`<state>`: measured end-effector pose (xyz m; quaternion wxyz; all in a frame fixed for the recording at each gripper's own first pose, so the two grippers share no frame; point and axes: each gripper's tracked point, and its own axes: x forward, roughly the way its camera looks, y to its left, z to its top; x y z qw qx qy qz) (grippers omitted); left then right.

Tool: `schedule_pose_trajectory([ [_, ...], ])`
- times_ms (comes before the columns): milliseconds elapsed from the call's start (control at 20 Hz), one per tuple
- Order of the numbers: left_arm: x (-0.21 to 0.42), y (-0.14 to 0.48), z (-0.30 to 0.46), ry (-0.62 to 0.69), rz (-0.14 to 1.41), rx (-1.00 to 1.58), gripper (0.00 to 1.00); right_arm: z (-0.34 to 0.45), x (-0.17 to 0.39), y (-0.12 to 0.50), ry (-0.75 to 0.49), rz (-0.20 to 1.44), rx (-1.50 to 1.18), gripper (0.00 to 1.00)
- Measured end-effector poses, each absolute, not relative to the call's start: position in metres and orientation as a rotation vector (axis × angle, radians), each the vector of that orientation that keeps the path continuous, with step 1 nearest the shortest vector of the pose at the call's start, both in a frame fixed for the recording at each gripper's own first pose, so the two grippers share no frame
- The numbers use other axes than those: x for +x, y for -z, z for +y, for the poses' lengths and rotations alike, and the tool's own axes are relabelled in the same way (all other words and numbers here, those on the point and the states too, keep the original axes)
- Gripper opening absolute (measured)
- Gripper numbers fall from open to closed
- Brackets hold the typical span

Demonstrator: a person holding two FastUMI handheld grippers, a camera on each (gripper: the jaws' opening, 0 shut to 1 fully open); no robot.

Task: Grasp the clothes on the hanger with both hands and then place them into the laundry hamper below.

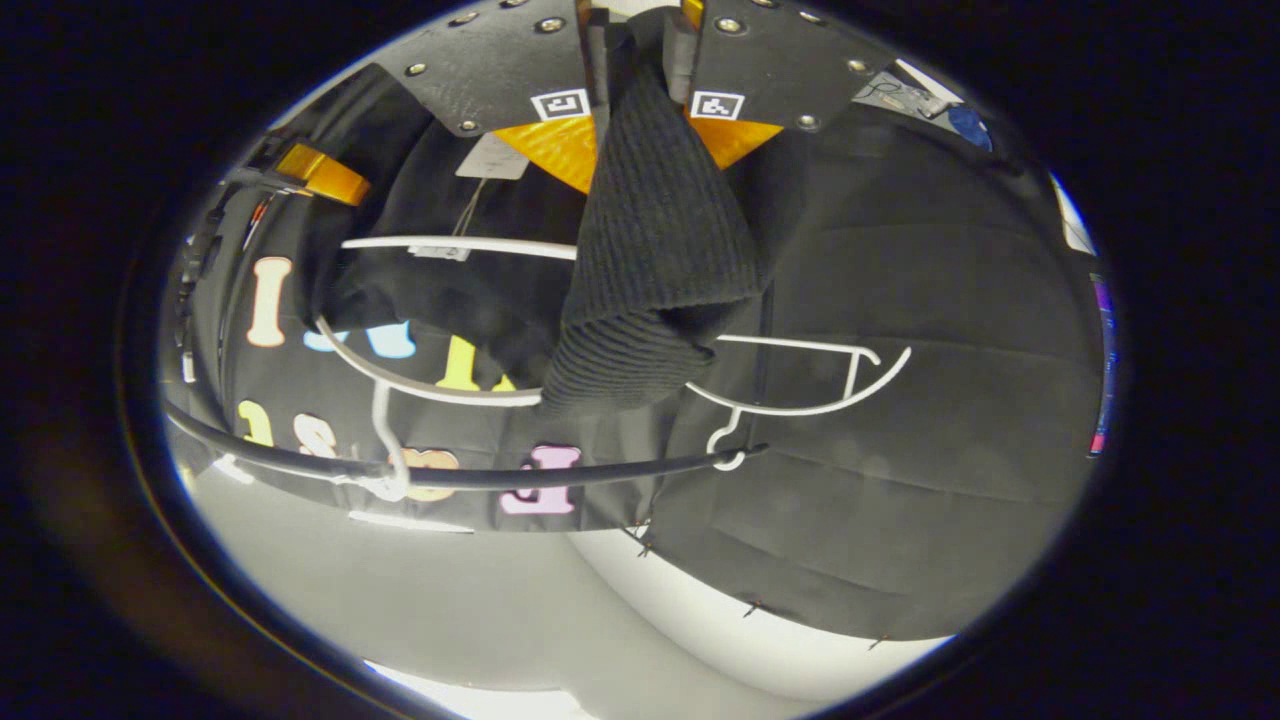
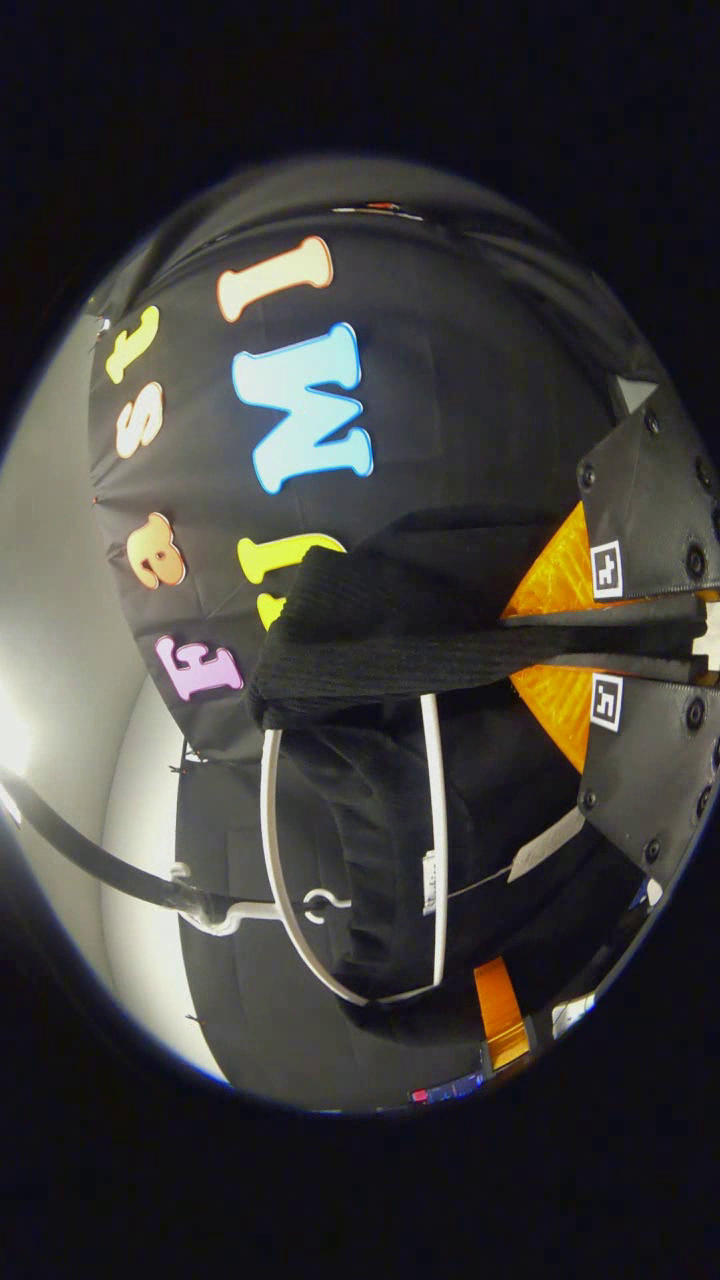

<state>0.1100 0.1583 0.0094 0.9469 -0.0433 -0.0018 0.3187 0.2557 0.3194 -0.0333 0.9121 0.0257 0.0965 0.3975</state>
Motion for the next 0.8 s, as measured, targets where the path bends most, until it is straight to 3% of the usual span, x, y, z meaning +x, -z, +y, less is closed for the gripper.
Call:
schedule_pose_trajectory([
  [100,0.105,-0.013,0.155,-0.646,-0.01,-0.068,0.22,0.315,0.254,0.032,-0.854,0.196,0.069,0.08],
  [150,0.105,-0.014,0.152,-0.629,-0.008,-0.054,0.15,0.319,0.256,0.034,-0.88,0.199,0.079,0.03],
  [300,0.106,-0.012,0.15,-0.614,-0.016,-0.119,0.01,0.313,0.254,0.029,-0.893,0.197,0.089,0.02],
  [800,0.077,-0.044,0.135,-0.586,-0.092,-0.145,0.01,0.29,0.257,0.002,-0.854,0.144,0.127,0.0],
])
